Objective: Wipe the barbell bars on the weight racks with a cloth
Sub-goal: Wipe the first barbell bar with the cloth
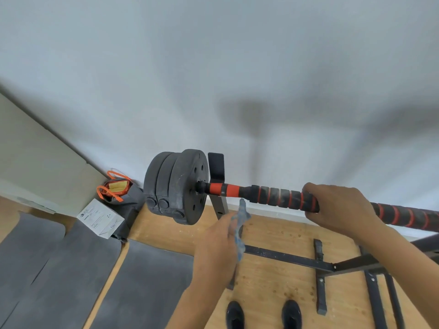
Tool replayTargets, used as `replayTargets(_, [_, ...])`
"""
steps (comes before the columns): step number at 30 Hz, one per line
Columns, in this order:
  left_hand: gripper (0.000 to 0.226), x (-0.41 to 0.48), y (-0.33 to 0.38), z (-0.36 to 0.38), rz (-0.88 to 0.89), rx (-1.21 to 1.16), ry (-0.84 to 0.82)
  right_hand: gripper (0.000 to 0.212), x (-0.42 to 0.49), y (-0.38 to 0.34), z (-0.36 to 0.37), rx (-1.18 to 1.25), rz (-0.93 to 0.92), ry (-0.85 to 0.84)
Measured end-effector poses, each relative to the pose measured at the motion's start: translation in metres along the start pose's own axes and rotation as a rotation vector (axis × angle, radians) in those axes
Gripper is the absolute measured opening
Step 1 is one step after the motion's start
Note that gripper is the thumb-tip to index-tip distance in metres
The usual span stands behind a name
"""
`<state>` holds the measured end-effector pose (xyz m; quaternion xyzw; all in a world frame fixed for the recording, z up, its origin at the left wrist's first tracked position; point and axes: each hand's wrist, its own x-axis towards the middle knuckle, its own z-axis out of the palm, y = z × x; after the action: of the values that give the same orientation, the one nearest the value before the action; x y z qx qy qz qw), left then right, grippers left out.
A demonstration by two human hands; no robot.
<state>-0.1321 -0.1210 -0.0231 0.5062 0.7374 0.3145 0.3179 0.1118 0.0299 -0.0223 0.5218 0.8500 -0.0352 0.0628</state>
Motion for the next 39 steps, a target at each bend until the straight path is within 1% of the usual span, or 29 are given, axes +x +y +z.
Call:
replayTargets(1, [0.029, -0.003, -0.004, -0.004, -0.007, -0.084, 0.007, 0.057, -0.005, -0.002, 0.000, 0.035, -0.026, 0.008])
replayTargets(2, [0.029, -0.005, -0.010, -0.007, -0.034, -0.155, 0.007, 0.080, -0.014, -0.007, -0.004, 0.137, -0.054, 0.046])
replayTargets(3, [0.030, -0.007, -0.015, -0.009, -0.097, -0.259, -0.009, 0.095, -0.026, -0.016, -0.011, 0.291, -0.070, 0.107])
replayTargets(4, [0.030, -0.007, -0.017, -0.009, -0.180, -0.401, -0.042, 0.100, -0.040, -0.028, -0.020, 0.459, -0.082, 0.182])
replayTargets(6, [0.028, -0.008, -0.018, -0.012, -0.325, -0.689, -0.112, 0.092, -0.067, -0.056, -0.025, 0.764, -0.076, 0.269])
replayTargets(8, [0.029, -0.010, -0.011, -0.013, -0.399, -0.941, -0.153, 0.079, -0.085, -0.086, -0.013, 1.038, 0.001, 0.246])
replayTargets(10, [0.032, -0.013, -0.004, -0.011, -0.435, -1.108, -0.182, 0.064, -0.091, -0.110, 0.005, 1.283, 0.147, 0.174])
replayTargets(11, [0.033, -0.015, -0.001, -0.010, -0.426, -1.144, -0.206, 0.057, -0.092, -0.120, 0.013, 1.396, 0.216, 0.096])
replayTargets(12, [0.033, -0.017, 0.002, -0.010, -0.401, -1.160, -0.239, 0.053, -0.092, -0.127, 0.019, 1.530, 0.247, 0.000])
replayTargets(14, [0.031, -0.022, 0.006, -0.009, -0.324, -1.127, -0.282, 0.053, -0.092, -0.134, 0.025, 1.828, 0.275, -0.170])
replayTargets(15, [0.029, -0.024, 0.008, -0.010, -0.290, -1.082, -0.280, 0.053, -0.094, -0.136, 0.023, 1.933, 0.279, -0.195])
replayTargets(16, [0.026, -0.026, 0.008, -0.010, -0.243, -1.004, -0.265, 0.051, -0.095, -0.138, 0.019, 1.978, 0.287, -0.176])
replayTargets(19, [0.021, -0.026, 0.000, -0.010, 0.015, -0.639, -0.189, 0.045, -0.096, -0.145, 0.014, 1.864, 0.333, -0.012])
replayTargets(20, [0.020, -0.026, -0.004, -0.009, 0.069, -0.567, -0.191, 0.041, -0.095, -0.148, 0.014, 1.821, 0.359, 0.033])
replayTargets(22, [0.018, -0.027, -0.006, -0.010, 0.085, -0.550, -0.231, 0.035, -0.095, -0.155, 0.014, 1.747, 0.423, 0.123])
replayTargets(24, [0.014, -0.025, -0.010, -0.008, 0.080, -0.511, -0.251, 0.033, -0.095, -0.160, 0.011, 1.617, 0.467, 0.182])
replayTargets(26, [0.010, -0.024, -0.014, -0.009, 0.122, -0.405, -0.234, 0.028, -0.096, -0.157, 0.005, 1.433, 0.476, 0.187])
replayTargets(28, [0.013, -0.016, -0.017, -0.016, 0.199, -0.246, -0.172, 0.023, -0.094, -0.144, -0.005, 1.273, 0.469, 0.184])
replayTargets(30, [0.014, 0.002, -0.013, -0.028, 0.361, -0.056, -0.053, 0.021, -0.085, -0.123, -0.024, 1.088, 0.423, 0.239])
replayTargets(32, [0.021, 0.032, -0.007, -0.034, 0.595, 0.136, 0.072, 0.020, -0.062, -0.101, -0.046, 0.847, 0.301, 0.375])
replayTargets(33, [0.026, 0.050, -0.003, -0.034, 0.695, 0.257, 0.095, 0.018, -0.045, -0.093, -0.056, 0.709, 0.217, 0.454])
replayTargets(34, [0.032, 0.067, 0.002, -0.031, 0.745, 0.403, 0.074, 0.015, -0.025, -0.087, -0.062, 0.556, 0.127, 0.511])
replayTargets(35, [0.037, 0.083, 0.006, -0.027, 0.745, 0.551, 0.023, 0.015, -0.005, -0.084, -0.066, 0.405, 0.050, 0.526])
replayTargets(36, [0.037, 0.096, 0.009, -0.022, 0.717, 0.684, -0.035, 0.020, 0.014, -0.083, -0.065, 0.301, -0.009, 0.500])
replayTargets(37, [0.033, 0.106, 0.010, -0.016, 0.683, 0.793, -0.091, 0.025, 0.029, -0.084, -0.061, 0.264, -0.046, 0.425])
replayTargets(39, [0.022, 0.116, 0.008, -0.008, 0.624, 0.960, -0.167, 0.027, 0.044, -0.089, -0.046, 0.318, -0.076, 0.235])
